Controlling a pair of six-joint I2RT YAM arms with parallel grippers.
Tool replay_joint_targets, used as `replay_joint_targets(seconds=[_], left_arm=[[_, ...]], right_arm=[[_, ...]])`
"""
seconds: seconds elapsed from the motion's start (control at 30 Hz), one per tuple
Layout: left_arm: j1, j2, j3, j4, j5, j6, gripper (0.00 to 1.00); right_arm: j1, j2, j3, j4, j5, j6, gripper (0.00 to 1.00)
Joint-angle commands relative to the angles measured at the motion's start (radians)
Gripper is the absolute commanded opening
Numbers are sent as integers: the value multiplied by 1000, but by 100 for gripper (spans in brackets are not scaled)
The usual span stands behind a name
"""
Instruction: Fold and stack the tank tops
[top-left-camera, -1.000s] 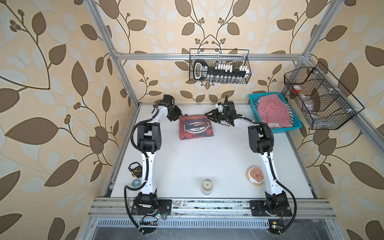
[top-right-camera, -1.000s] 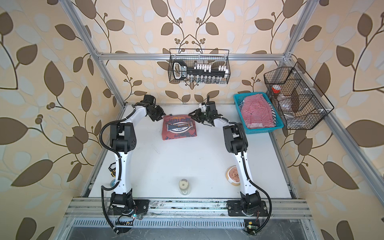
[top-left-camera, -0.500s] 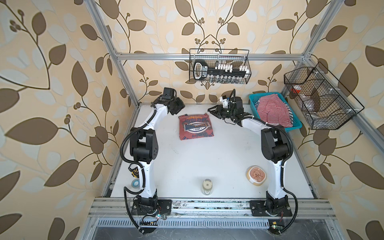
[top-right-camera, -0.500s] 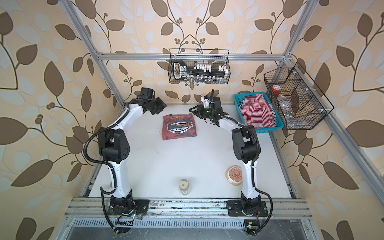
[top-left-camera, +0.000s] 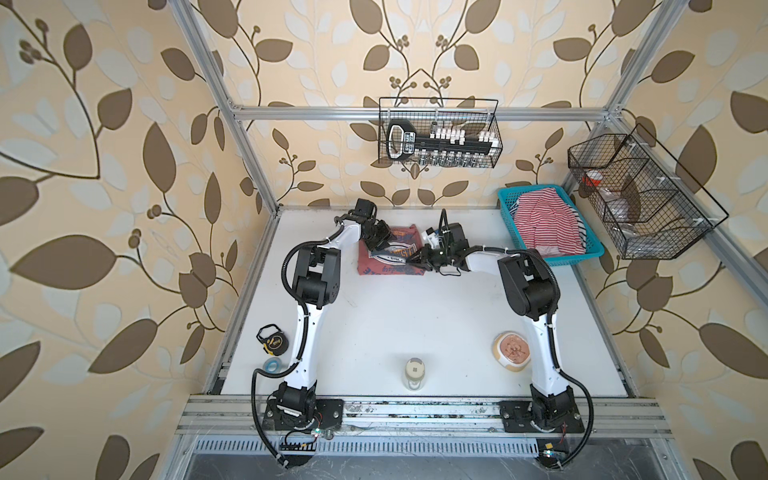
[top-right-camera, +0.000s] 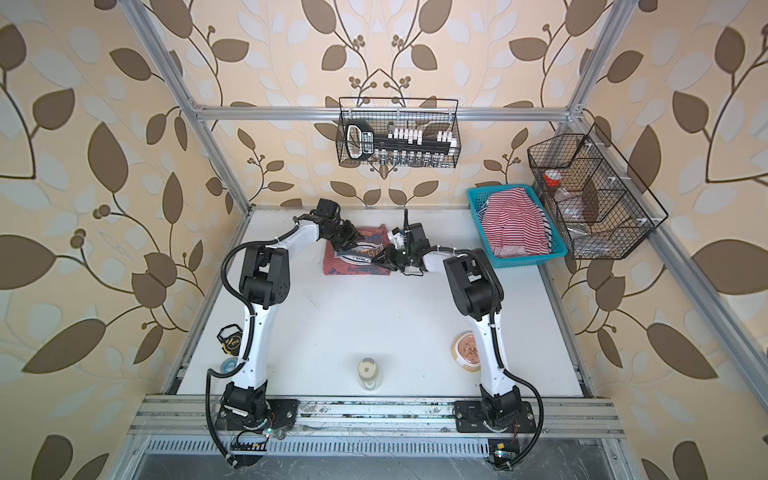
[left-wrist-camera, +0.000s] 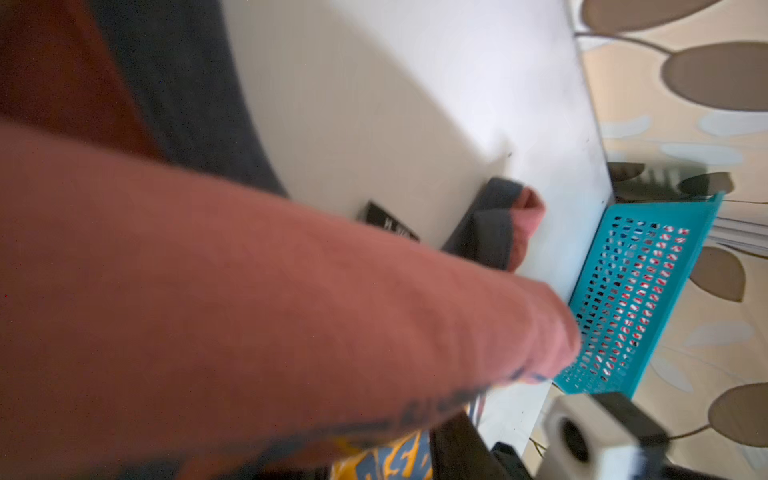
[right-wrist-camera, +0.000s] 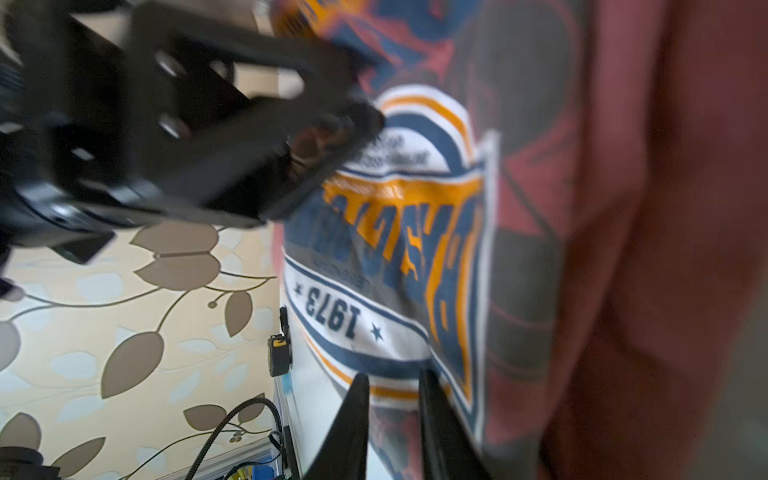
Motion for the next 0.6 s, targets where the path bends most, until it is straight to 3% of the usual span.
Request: replay_joint_targets(seconds=[0.0,0.23,0.43,0.57], left_arm=[[10,46,83,7,34,-14,39],[18,55,103,38,35,-25,43],[65,103,210,29,36,-51,43],[93,46,217,51,39,-49,44]], right_arm=[[2,2,-35,-93,16,-85,23],[2,5,-67,-179,33,-153,23],[2,-16,-80,-207,34,-177,24],[6,-57,-85,-198,26,-174,26]])
